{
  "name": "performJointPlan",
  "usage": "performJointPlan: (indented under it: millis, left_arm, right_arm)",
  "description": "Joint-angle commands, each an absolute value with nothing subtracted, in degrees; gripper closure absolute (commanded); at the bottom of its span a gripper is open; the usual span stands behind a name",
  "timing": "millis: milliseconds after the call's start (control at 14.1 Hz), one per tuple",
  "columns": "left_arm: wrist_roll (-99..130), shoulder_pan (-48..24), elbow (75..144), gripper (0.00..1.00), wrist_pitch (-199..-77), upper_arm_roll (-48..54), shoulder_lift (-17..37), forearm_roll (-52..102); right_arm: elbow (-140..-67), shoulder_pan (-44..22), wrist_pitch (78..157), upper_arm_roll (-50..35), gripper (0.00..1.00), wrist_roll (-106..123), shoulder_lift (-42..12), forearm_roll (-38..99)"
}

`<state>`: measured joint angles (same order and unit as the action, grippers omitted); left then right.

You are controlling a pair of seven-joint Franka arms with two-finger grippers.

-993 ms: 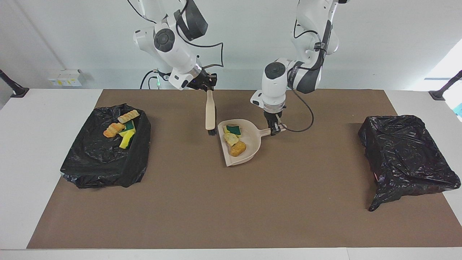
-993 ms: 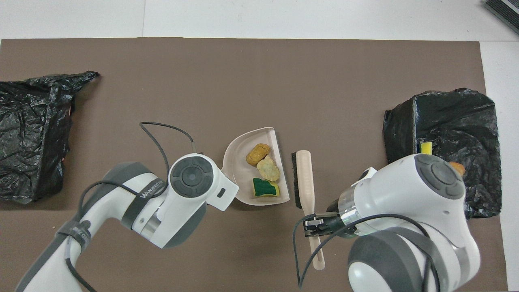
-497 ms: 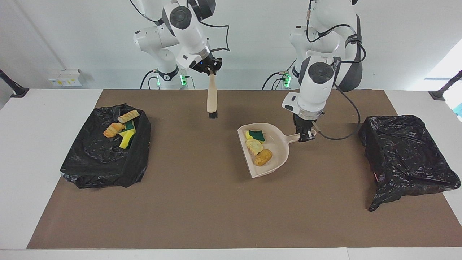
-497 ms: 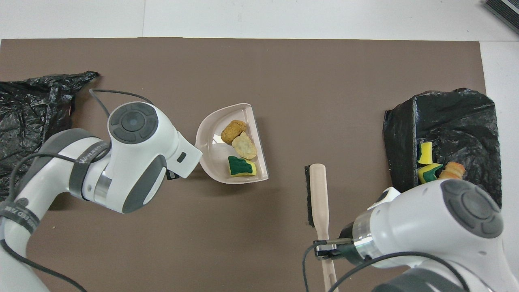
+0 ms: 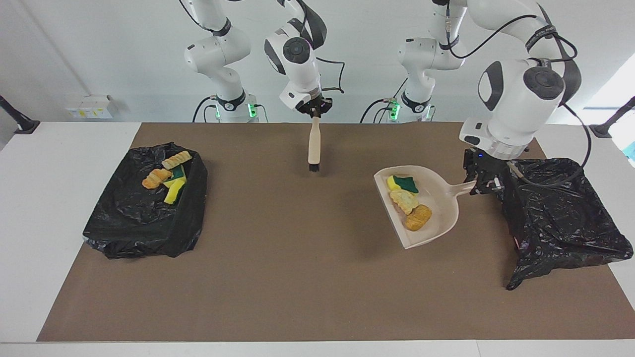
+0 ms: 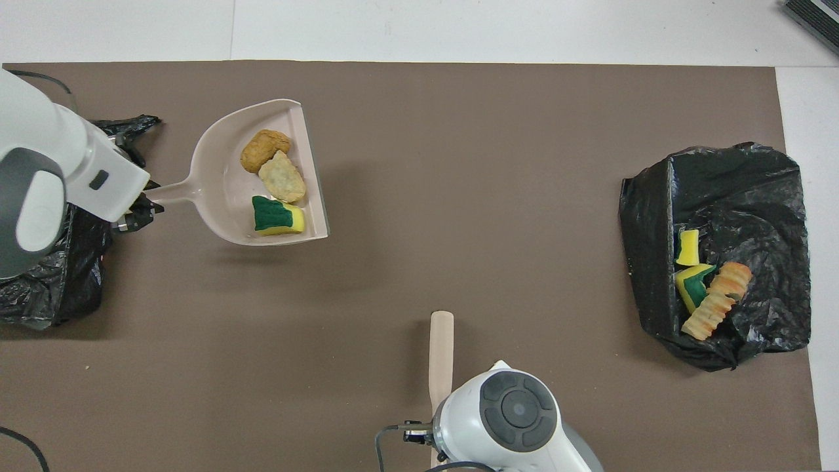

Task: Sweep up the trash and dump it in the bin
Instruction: 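Carry the dustpan with the left gripper to the black bag nearest it, then tip the dustpan into the black bag with the left gripper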

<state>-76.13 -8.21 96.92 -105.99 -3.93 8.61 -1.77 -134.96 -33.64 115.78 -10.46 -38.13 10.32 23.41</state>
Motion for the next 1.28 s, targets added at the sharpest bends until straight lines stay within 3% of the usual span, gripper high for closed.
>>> performJointPlan:
  millis: [0, 142, 639, 709, 780, 851, 922, 1206]
  left_arm:
    - [-84.0, -1.3, 94.4, 1.0, -104.4, -3.4, 9.8, -0.6]
    - [-92.3, 4.4, 92.5, 1.0, -102.6, -3.4, 10.7, -0.6]
    - [-111.5, 18.3, 83.7, 1.0, -102.0, -3.8, 15.3, -5.5]
    - [-113.5, 20.3, 82.0, 1.0, -102.6, -3.6, 16.2, -6.8]
    - [-115.7, 20.7, 81.7, 1.0, -104.3, -3.6, 16.5, -9.1]
    - [-116.2, 20.7, 81.9, 1.0, -107.8, -3.6, 16.5, -12.4]
    - [-115.8, 21.0, 82.4, 1.0, -111.3, -3.6, 16.5, -15.6]
    - [-109.6, 21.2, 87.7, 1.0, -120.9, -3.9, 15.9, -29.0]
  right_arm:
    - [-137.7, -34.2, 120.1, -10.0, 1.0, -38.8, 10.5, 22.5]
    - [-141.1, -35.9, 125.5, -10.0, 1.0, -37.3, 10.4, 22.4]
    - [-141.3, -36.0, 127.9, -10.0, 1.0, -31.8, 6.8, 21.0]
    - [-141.2, -36.0, 127.8, -10.0, 0.83, -31.6, 6.7, 21.0]
    - [-141.1, -36.0, 127.7, -10.0, 0.56, -31.5, 6.6, 20.9]
    - [-140.6, -36.0, 127.7, -10.0, 0.19, -31.4, 6.2, 20.8]
    - [-139.8, -35.9, 127.4, -9.9, 0.0, -31.4, 6.0, 20.8]
    - [-134.8, -31.0, 125.3, -9.3, 0.0, -31.3, 6.3, 18.8]
